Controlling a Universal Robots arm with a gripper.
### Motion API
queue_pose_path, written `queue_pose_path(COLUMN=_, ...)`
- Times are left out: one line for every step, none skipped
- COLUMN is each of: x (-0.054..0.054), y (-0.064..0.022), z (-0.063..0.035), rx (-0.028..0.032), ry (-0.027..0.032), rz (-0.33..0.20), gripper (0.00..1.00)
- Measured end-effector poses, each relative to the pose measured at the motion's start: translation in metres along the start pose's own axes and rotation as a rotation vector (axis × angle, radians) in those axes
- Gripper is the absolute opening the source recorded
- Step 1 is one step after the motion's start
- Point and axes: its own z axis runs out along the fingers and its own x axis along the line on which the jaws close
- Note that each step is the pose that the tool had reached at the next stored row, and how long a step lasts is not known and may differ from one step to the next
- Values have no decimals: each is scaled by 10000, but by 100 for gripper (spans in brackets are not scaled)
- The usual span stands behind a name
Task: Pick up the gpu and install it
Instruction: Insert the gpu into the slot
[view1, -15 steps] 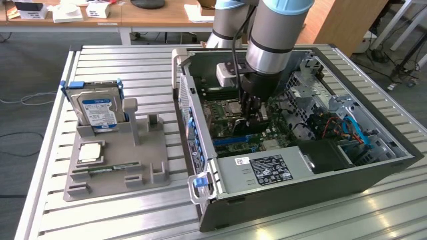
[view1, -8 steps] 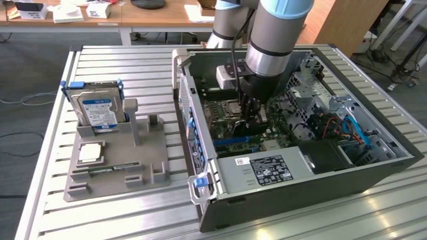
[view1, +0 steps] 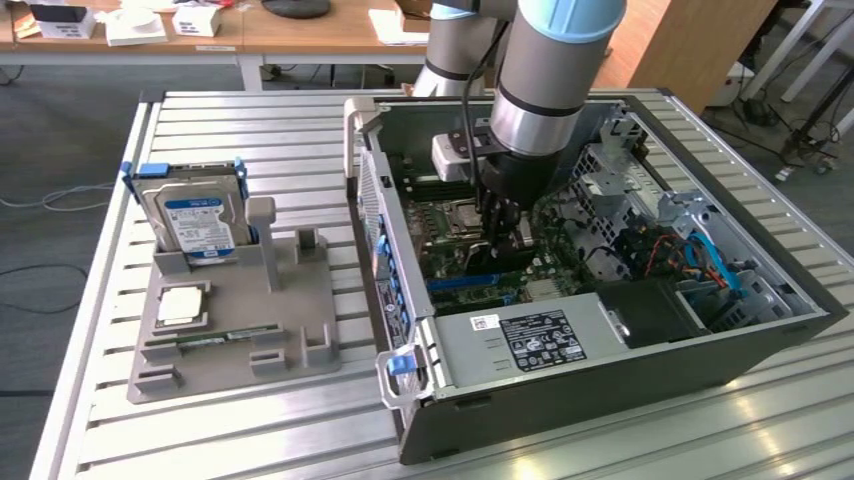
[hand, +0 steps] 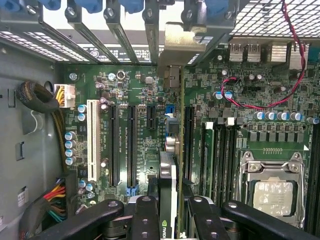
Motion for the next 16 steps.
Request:
queue_pose_path(x=0, y=0, z=1, rx=1, ry=-2, rz=0, gripper=27)
queue_pose_path(x=0, y=0, z=1, rx=0, ry=-3, rz=0, gripper=27)
queue_pose_path(x=0, y=0, z=2, rx=1, ry=-3, rz=0, gripper=27)
queue_pose_path(x=0, y=0, z=2, rx=2, ry=-4, rz=1, gripper=27)
queue_pose_path(x=3, y=1, z=2, rx=2, ry=-5, rz=2, gripper=27)
queue_pose_path(x=5, y=2, z=3, rx=1, ry=-7, rz=3, gripper=27)
queue_pose_path(x=8, y=1, z=3, rx=1, ry=-5, rz=2, gripper=27)
queue_pose_path(x=13, y=0, z=2, rx=1, ry=-4, rz=0, gripper=27)
queue_pose_path(x=15, y=1, z=2, rx=2, ry=-3, rz=1, gripper=27)
queue_pose_path(x=14, y=0, z=3, rx=2, ry=-4, rz=2, gripper=27)
queue_pose_path(x=14, y=0, z=2, rx=2, ry=-4, rz=2, gripper=27)
queue_pose_path(x=15, y=0, z=3, rx=1, ry=-2, rz=1, gripper=27)
queue_pose_path(x=15, y=0, z=5, rx=1, ry=-1, rz=1, gripper=27)
queue_pose_path(x=16, y=0, z=5, rx=0, ry=-1, rz=1, gripper=27)
queue_pose_path(x=16, y=0, z=5, rx=0, ry=0, rz=2, gripper=27)
queue_pose_path(x=16, y=0, z=6, rx=0, ry=0, rz=2, gripper=27)
